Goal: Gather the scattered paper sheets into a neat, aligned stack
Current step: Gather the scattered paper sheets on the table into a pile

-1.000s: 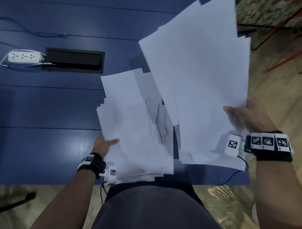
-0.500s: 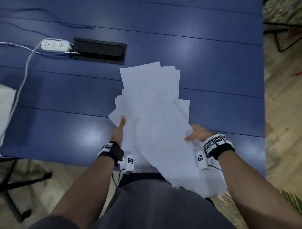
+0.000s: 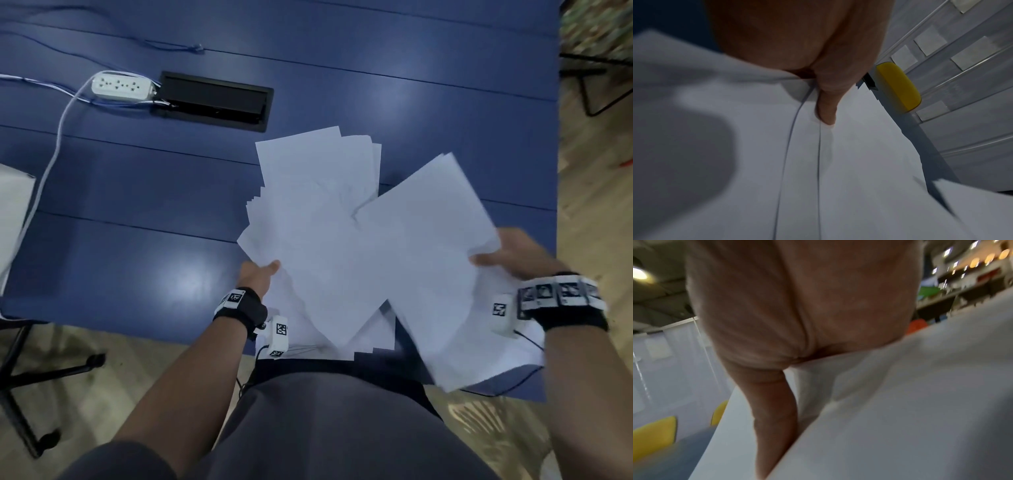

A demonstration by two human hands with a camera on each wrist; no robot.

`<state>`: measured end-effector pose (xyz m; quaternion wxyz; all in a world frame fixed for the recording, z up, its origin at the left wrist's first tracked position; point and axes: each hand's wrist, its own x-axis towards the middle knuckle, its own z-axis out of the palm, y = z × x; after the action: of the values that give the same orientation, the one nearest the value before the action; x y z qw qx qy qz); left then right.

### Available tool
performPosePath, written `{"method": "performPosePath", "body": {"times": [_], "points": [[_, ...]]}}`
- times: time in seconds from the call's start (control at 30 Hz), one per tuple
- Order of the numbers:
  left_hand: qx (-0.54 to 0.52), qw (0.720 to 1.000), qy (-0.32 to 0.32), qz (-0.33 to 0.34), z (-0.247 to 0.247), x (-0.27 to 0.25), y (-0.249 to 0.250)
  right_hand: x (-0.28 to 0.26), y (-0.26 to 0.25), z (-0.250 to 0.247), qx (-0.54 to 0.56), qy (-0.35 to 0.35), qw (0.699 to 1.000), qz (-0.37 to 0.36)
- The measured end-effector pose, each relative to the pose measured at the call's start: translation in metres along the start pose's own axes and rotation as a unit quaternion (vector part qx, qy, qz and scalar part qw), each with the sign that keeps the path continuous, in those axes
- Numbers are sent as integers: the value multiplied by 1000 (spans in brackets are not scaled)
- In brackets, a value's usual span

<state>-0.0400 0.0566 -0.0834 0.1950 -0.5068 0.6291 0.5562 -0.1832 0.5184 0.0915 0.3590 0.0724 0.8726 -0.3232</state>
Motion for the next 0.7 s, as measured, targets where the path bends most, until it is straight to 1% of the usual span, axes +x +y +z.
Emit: {"method": "performPosePath", "body": {"times": [0.1,0.17,0.33,0.43,0.5,0.57,0.63,0.7], "points": [[15,1000,-11,3,-2,20,-14,-25,-27,-31,28,56,997,-56],[19,1000,-19,3,-5,16,-9,-32,-53,-36,52,66,992,-94],[33,998,-49,5,-10,-5,9,-38,-113,-20,108,14,983,-148],[42,997,-61,13,-12,-7,9,-19,-137,6,175,-15,969,-176],[55,997,-55,15,-12,-9,9,7,-138,35,185,-47,968,-160],[41,997,-60,17,-11,-15,12,37,-130,75,157,-66,979,-116],[6,997,-70,18,-10,-22,15,63,-113,119,103,-73,990,-65],[-31,998,-55,24,-6,-26,20,77,-96,157,21,-47,999,-16]]}}
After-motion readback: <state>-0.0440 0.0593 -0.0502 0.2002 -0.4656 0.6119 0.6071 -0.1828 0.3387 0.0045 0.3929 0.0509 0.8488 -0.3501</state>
